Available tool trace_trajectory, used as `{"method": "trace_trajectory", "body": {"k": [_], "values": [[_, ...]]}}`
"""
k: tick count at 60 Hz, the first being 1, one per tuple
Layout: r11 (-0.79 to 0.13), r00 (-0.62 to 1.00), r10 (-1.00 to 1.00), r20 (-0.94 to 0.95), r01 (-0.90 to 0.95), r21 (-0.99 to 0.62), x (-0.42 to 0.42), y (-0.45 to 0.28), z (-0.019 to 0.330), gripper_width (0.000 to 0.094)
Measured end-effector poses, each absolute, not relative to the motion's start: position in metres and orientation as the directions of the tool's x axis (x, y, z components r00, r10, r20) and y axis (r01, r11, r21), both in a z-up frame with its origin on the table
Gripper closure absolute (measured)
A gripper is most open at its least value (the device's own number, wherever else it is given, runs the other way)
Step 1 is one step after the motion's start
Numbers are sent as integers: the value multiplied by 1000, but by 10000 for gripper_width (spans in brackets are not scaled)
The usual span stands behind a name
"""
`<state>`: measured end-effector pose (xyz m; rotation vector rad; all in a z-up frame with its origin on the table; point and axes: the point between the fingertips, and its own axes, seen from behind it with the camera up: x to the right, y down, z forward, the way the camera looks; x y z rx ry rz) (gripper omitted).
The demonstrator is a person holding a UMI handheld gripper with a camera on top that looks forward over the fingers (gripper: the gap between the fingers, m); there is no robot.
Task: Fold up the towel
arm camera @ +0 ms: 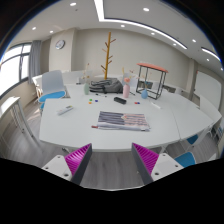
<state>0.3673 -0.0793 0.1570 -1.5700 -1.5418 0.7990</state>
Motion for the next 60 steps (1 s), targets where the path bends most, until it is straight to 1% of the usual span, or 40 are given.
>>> {"method": "trace_trajectory", "body": {"k": [16, 26, 38, 47, 60], "values": [[16, 43, 998, 41, 470, -883, 312, -143, 143, 78], [32, 31, 998, 52, 449, -893, 265, -167, 127, 81], [61, 62, 994, 95, 411, -910, 191, -174, 110, 83], [44, 64, 995, 78, 423, -905, 131, -180, 80, 87], [41, 78, 993, 87, 465, -884, 50, -162, 35, 86]]}}
